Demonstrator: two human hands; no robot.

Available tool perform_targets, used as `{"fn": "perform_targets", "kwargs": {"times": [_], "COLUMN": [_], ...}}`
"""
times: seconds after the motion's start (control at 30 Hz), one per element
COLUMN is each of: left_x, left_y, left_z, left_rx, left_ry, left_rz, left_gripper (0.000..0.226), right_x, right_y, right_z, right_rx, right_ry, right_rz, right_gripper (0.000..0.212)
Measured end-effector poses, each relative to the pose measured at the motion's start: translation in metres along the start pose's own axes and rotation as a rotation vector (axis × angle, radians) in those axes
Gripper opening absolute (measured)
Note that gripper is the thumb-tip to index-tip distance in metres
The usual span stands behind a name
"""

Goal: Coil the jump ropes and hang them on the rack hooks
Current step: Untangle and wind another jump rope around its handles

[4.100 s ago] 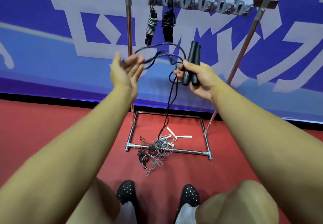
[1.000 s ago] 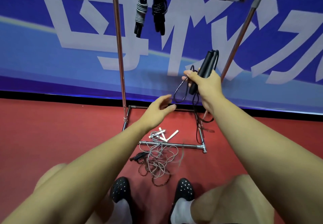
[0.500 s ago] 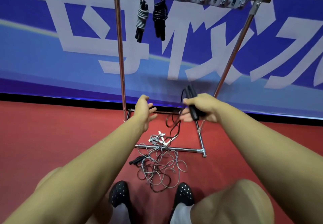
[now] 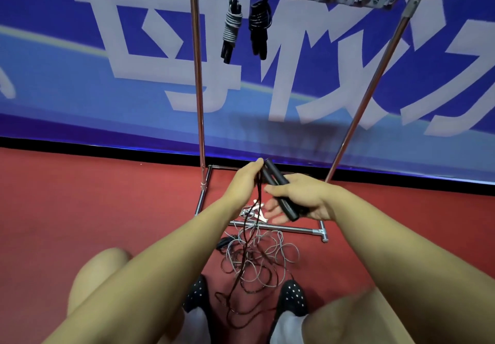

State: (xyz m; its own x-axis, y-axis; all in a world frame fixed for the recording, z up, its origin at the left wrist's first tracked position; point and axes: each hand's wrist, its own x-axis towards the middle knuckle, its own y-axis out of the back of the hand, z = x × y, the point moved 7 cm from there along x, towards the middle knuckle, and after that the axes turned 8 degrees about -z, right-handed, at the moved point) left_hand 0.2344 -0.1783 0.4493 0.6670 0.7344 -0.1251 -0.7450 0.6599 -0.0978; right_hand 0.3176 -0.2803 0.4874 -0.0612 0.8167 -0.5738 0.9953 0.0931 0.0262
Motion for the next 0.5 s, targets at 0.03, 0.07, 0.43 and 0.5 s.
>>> {"fn": "perform_targets", "kwargs": {"times": [0.03,0.07,0.43,0.5], "left_x": [-0.001,-0.003,-0.015,-0.014], "left_y": [0.001,0.002,0.015,0.017], "left_z": [-0.002,-0.002,-0.014,-0.017], "left_rx": [-0.023,-0.036,0.024,0.035], "left_ry": [-0.01,-0.021,-0.111,-0.122], "left_rz": [0.0,0.004,0.07,0.071], "left_gripper": [0.042,0.04,0.031,0.031], "right_x": [0.0,0.0,-0.002,-0.001], "right_y": [-0.002,-0.004,-0.027,-0.033], "right_z": [0.0,0.001,0.045,0.049], "right_rx": [0.028,0.063,0.652,0.679], "right_ry": [0.029,0.056,0.249,0.265], "right_rz": [0.008,0.015,0.014,-0.047], "right_gripper": [0.029,0.028,0.028,0.034]}}
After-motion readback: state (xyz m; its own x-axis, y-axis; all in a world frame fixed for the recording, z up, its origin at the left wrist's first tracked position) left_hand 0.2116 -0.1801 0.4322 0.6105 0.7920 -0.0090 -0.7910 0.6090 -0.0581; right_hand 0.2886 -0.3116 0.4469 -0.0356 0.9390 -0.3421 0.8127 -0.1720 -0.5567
